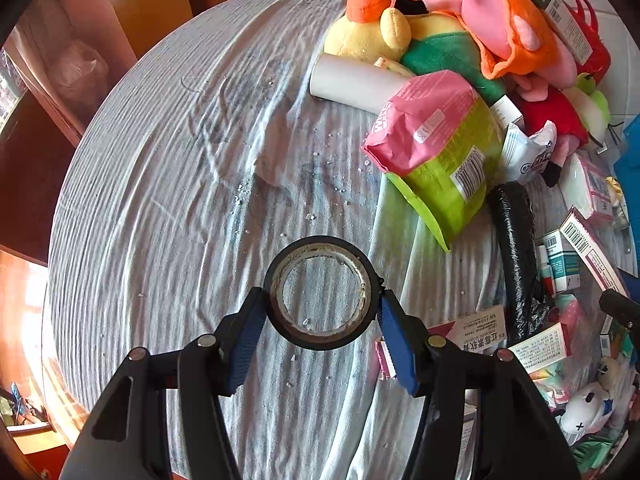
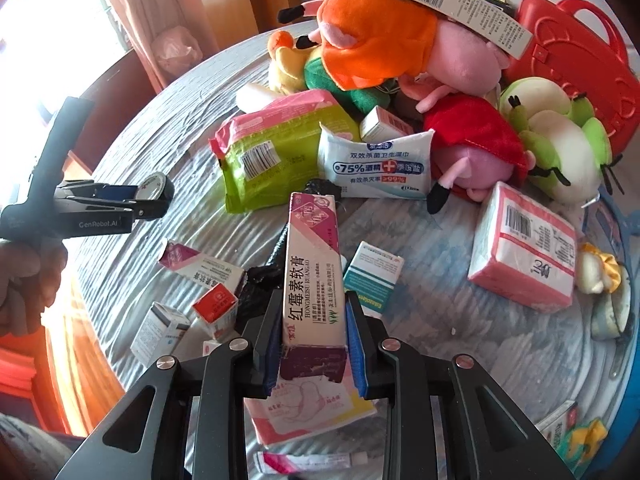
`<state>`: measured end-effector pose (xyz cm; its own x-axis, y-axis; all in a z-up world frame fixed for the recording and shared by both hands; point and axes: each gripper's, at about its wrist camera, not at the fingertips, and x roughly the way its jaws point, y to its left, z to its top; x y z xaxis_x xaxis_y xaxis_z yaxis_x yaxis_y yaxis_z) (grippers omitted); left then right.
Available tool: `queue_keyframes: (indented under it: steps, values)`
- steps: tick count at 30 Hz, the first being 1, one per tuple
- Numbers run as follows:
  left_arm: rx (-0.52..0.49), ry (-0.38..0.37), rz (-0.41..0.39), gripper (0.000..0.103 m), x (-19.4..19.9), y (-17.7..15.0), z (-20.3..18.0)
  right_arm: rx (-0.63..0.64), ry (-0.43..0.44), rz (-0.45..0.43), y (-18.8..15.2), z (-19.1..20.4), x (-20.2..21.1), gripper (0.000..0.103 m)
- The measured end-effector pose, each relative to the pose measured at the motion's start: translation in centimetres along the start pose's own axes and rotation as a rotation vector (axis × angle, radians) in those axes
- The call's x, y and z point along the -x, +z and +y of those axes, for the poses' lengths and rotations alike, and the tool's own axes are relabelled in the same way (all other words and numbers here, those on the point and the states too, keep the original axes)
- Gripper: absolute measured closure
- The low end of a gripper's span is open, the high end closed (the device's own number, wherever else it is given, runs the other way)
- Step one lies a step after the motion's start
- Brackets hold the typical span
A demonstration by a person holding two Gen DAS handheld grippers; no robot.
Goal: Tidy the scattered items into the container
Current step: 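Grasp the black tape roll with the left tool while the right tool grasps the red-and-white ointment box, then lift the tape roll and ointment box and carry them over the blue crate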
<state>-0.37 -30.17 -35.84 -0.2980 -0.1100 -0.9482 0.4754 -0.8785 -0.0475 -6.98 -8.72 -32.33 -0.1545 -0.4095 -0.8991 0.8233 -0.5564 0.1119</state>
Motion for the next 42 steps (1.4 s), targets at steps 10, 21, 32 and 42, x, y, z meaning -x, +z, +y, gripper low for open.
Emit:
queue_keyframes:
  steps: [10, 21, 32, 42]
  values:
    - [-0.026, 0.0, -0.059, 0.047, 3.6, 0.2, -0.4, -0.011, -0.013, -0.049, -0.3, -0.1, 3.1, 0.076]
    - [-0.059, 0.011, -0.136, 0.047, 8.3, 1.8, -2.7, -0.041, -0.035, -0.136, -0.9, -1.8, 8.7, 0.076]
    - [-0.137, -0.03, -0.248, 0.047, 14.5, 4.3, -8.6, -0.103, -0.078, -0.251, -1.6, -5.3, 15.9, 0.076]
    - [-0.206, -0.076, -0.331, 0.047, 19.6, 5.8, -15.9, -0.149, -0.122, -0.356, -3.2, -9.7, 23.0, 0.076]
